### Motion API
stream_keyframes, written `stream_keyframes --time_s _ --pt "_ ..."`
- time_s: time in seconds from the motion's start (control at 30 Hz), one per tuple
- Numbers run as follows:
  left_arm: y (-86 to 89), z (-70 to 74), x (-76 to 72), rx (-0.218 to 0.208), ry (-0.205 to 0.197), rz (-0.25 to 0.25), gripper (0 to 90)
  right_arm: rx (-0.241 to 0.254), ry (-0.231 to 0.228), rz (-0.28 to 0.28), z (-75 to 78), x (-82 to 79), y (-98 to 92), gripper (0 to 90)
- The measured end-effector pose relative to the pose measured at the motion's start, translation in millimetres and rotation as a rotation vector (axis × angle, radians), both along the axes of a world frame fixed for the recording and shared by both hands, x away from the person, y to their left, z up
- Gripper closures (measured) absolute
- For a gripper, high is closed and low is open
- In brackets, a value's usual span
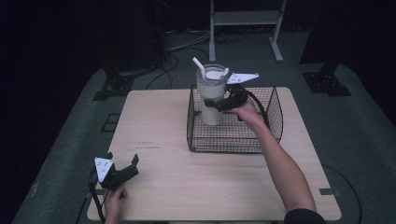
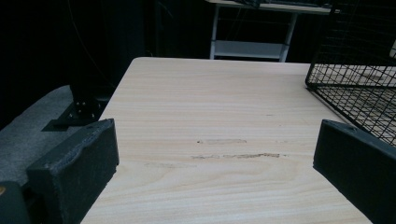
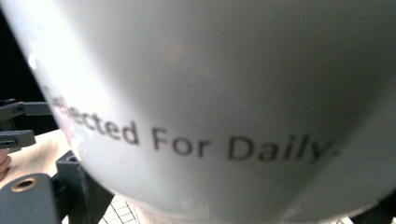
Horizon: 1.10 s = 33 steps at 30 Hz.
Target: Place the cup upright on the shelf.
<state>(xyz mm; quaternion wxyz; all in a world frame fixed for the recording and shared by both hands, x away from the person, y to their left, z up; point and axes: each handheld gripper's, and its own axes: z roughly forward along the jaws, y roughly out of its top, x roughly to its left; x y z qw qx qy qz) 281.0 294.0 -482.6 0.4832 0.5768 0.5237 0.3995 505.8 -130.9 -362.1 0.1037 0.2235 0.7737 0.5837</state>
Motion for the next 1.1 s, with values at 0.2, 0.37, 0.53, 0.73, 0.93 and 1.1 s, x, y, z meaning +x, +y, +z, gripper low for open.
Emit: stream_keyframes --time_s 0.2,0.37,0.53,0.73,0.93,1.1 --pt "0.3 -0.1 0.0 -0.003 -0.004 0.000 0.0 -0.025 0.016 -0.010 -15.7 4.1 0.9 7.9" --pt "2.1 -0.3 0.0 -0.019 -0.007 0.001 0.0 -0.047 0.033 -0.033 -24.7 8.4 1.3 7.8" --pt "2.4 -0.3 -0.1 -0.031 -0.010 0.003 0.0 -0.047 0.051 -0.038 -31.8 12.3 1.5 7.8" --pt "3.8 -0.3 -0.7 -0.031 -0.008 0.002 0.0 -0.064 0.059 -0.024 -37.3 14.7 4.3 7.8" --pt "3.6 -0.3 -0.8 -0.031 -0.010 0.000 0.0 -0.088 0.065 -0.011 -41.2 17.0 6.5 7.8" --pt "3.5 -0.3 -0.8 -0.030 -0.011 0.000 0.0 -0.097 0.075 -0.009 -44.9 18.8 7.9 7.7"
